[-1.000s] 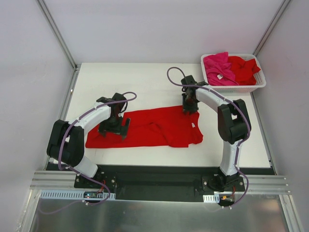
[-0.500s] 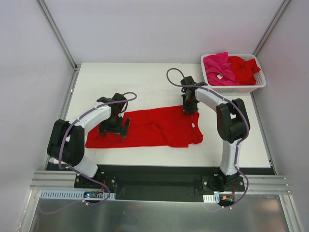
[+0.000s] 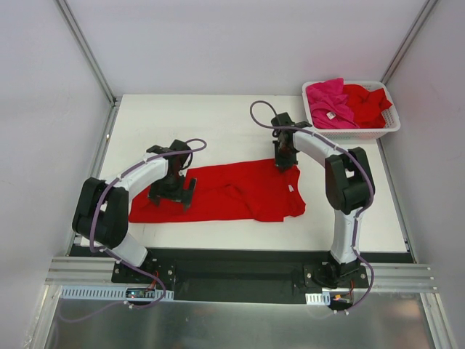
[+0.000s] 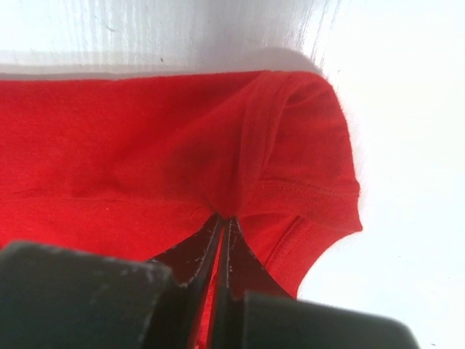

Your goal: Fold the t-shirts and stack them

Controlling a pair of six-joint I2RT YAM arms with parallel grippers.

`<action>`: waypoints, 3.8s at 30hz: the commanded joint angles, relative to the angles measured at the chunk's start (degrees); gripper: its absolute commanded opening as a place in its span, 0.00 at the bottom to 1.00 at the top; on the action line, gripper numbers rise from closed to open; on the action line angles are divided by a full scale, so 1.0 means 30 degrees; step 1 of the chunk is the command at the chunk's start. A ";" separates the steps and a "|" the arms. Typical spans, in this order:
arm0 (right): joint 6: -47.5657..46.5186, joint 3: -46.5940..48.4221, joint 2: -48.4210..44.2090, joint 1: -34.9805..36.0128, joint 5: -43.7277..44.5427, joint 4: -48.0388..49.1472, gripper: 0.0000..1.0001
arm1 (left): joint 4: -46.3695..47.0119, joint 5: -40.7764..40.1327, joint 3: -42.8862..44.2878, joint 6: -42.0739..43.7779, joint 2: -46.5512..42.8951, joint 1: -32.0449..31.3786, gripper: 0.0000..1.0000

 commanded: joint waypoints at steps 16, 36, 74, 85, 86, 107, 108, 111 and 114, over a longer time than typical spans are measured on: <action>-0.0800 0.4061 -0.0202 -0.0124 0.1356 -0.2550 0.01 | -0.0437 -0.0552 0.0620 0.0204 0.0294 -0.0187 1.00; -0.1269 0.6522 0.0852 -0.0387 0.1327 -0.3751 0.01 | -0.0466 -0.0465 0.0678 0.0146 0.0323 -0.0187 0.99; -0.2441 -0.4141 -0.4655 0.4124 -0.2834 0.1288 0.33 | 0.2991 0.2905 -0.1136 -0.1407 -0.6678 0.4323 0.99; -0.2031 -0.5489 -0.4919 0.4681 -0.2951 0.1347 0.31 | 0.2962 0.2992 -0.1724 -0.1671 -0.7089 0.4383 0.99; -0.2031 -0.5431 -0.4861 0.4739 -0.3009 0.1347 0.30 | 0.2962 0.3022 -0.1753 -0.1613 -0.7060 0.4383 0.99; -0.1680 -0.3147 -0.5710 0.6496 -0.3332 -0.0644 0.08 | 0.2933 0.3344 -0.2192 -0.1583 -0.7060 0.4383 0.99; -0.1680 -0.3087 -0.5710 0.6556 -0.3419 -0.0704 0.08 | 0.2962 0.3344 -0.2193 -0.1583 -0.7002 0.4383 0.99; -0.1680 -0.3087 -0.5739 0.6907 -0.3595 -0.0821 0.07 | 0.2962 0.3345 -0.2193 -0.1612 -0.6913 0.4383 0.99; -0.1153 -0.3087 -0.5681 0.7346 -0.3887 -0.0968 0.07 | 0.2962 0.3257 -0.2193 -0.1612 -0.6883 0.4383 0.99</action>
